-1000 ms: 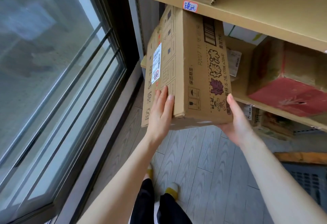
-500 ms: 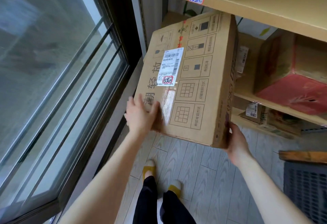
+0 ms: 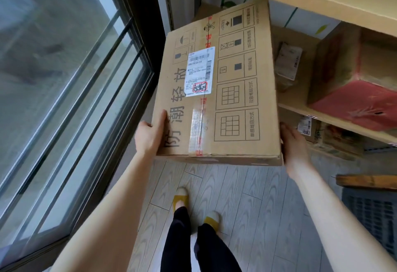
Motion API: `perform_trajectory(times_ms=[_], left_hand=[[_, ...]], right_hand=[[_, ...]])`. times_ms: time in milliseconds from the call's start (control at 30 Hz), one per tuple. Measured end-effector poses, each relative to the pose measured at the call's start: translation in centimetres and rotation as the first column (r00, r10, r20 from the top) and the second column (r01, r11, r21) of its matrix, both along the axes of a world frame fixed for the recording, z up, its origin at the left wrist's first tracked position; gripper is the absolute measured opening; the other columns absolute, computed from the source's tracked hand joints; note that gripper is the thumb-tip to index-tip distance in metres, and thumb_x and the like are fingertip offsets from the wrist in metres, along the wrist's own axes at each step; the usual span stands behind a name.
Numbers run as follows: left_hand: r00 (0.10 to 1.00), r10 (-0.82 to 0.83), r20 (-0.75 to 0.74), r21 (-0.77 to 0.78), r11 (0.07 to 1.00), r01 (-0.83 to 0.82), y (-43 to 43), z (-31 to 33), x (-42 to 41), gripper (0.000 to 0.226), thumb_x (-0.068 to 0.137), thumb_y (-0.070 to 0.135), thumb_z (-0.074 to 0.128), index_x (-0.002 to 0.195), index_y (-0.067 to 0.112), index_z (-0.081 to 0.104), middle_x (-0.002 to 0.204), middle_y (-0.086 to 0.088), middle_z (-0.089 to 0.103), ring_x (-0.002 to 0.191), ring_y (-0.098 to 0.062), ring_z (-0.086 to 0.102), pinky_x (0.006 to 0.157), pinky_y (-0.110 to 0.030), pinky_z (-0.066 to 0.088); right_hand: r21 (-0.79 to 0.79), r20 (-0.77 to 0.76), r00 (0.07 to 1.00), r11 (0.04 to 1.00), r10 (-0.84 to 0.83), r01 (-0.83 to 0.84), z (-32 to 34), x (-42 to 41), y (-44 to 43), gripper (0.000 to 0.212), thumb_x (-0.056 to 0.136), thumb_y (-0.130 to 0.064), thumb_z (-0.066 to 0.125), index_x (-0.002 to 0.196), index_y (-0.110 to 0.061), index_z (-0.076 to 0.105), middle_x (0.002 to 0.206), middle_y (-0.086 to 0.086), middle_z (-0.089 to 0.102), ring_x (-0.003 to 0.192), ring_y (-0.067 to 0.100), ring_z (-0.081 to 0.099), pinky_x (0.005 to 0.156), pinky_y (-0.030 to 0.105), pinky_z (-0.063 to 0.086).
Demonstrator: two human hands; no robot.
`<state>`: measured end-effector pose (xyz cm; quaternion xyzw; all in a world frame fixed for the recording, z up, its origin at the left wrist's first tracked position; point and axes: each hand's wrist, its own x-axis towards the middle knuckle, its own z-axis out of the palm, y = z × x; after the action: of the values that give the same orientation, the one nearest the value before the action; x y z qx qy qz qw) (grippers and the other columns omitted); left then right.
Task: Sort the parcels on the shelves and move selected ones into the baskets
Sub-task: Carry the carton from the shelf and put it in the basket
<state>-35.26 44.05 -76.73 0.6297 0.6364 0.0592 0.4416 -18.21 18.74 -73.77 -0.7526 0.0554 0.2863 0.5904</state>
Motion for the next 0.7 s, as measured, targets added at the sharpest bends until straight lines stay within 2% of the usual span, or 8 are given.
perform_trajectory(times_ms=[67,100,167,267,333,467,600,700], left_hand=[[0.998,0.012,-0.055,0.072,0.997,-0.008,0.0,1.2,-0.8,0.066,0.073,0.073,0.049,0.091,0.01,0.053,0.092,-0.008,0.061,0.088,-0.028,0.059,0.079,-0.037,0.047],[0.997,0.008,-0.081,0.103,0.995,0.0,-0.1,1.8,-1.3,0.069,0.073,0.074,0.048,0.093,0.008,0.054,0.095,-0.01,0.061,0.091,-0.031,0.059,0.08,-0.038,0.046],[0.993,-0.005,-0.118,0.14,0.99,0.021,-0.5,3.1,-2.7,0.07,0.073,0.075,0.047,0.096,0.008,0.053,0.101,-0.013,0.062,0.096,-0.033,0.059,0.081,-0.039,0.045],[0.99,-0.036,-0.133,0.185,0.981,0.06,-1.0,5.2,-5.1,0.066,0.074,0.074,0.049,0.091,0.01,0.049,0.102,-0.016,0.063,0.095,-0.034,0.059,0.077,-0.038,0.042],[0.982,-0.08,-0.17,0.218,0.969,0.117,-1.3,6.7,-6.5,0.065,0.073,0.074,0.049,0.09,0.011,0.048,0.104,-0.017,0.063,0.097,-0.035,0.058,0.075,-0.037,0.04],[0.938,-0.25,-0.241,0.28,0.907,0.314,-1.9,9.7,-7.9,0.065,0.073,0.074,0.048,0.091,0.011,0.048,0.099,-0.016,0.063,0.091,-0.034,0.06,0.071,-0.036,0.041],[0.853,-0.415,-0.316,0.28,0.818,0.502,-3.8,11.8,-7.1,0.07,0.074,0.073,0.049,0.098,0.008,0.055,0.092,-0.013,0.065,0.076,-0.03,0.059,0.066,-0.034,0.047],[0.749,-0.55,-0.37,0.286,0.699,0.655,-7.4,13.0,-4.2,0.072,0.075,0.071,0.048,0.103,0.006,0.056,0.093,-0.017,0.066,0.081,-0.035,0.063,0.065,-0.034,0.049]], right_hand=[[0.129,-0.221,0.974,0.991,0.057,-0.029,1.0,0.0,0.7,0.05,0.089,-0.056,0.043,0.126,-0.024,0.054,0.121,0.005,0.064,0.111,0.02,0.06,0.098,0.043,0.045],[0.182,-0.265,0.96,0.982,0.095,-0.047,1.5,-0.5,1.1,0.056,0.088,-0.061,0.04,0.129,-0.025,0.052,0.122,0.004,0.064,0.112,0.021,0.06,0.099,0.043,0.045],[0.208,-0.256,0.959,0.976,0.119,-0.065,2.5,-2.4,1.2,0.055,0.089,-0.061,0.038,0.127,-0.024,0.054,0.119,0.004,0.066,0.111,0.021,0.061,0.096,0.042,0.047],[0.125,-0.232,0.97,0.991,0.07,-0.041,4.5,-5.6,0.1,0.049,0.087,-0.06,0.043,0.11,-0.022,0.066,0.104,0.002,0.072,0.098,0.018,0.067,0.075,0.032,0.056],[0.072,-0.261,0.964,0.997,0.044,-0.026,5.4,-7.4,-1.3,0.055,0.083,-0.066,0.041,0.107,-0.024,0.067,0.103,0.001,0.072,0.098,0.017,0.066,0.079,0.035,0.054],[0.084,-0.34,0.94,0.996,0.006,0.024,6.9,-12.0,-4.1,0.067,0.072,-0.078,0.039,0.114,-0.032,0.063,0.111,-0.002,0.069,0.108,0.019,0.061,0.093,0.043,0.047],[0.081,-0.402,0.913,0.99,-0.072,0.113,7.7,-16.2,-8.2,0.074,0.056,-0.083,0.048,0.106,-0.032,0.066,0.107,-0.001,0.071,0.104,0.02,0.063,0.082,0.039,0.052],[0.034,-0.43,0.883,0.974,-0.187,0.222,7.7,-17.9,-13.0,0.066,0.06,-0.077,0.057,0.1,-0.026,0.069,0.099,-0.001,0.073,0.097,0.02,0.066,0.073,0.035,0.052]])
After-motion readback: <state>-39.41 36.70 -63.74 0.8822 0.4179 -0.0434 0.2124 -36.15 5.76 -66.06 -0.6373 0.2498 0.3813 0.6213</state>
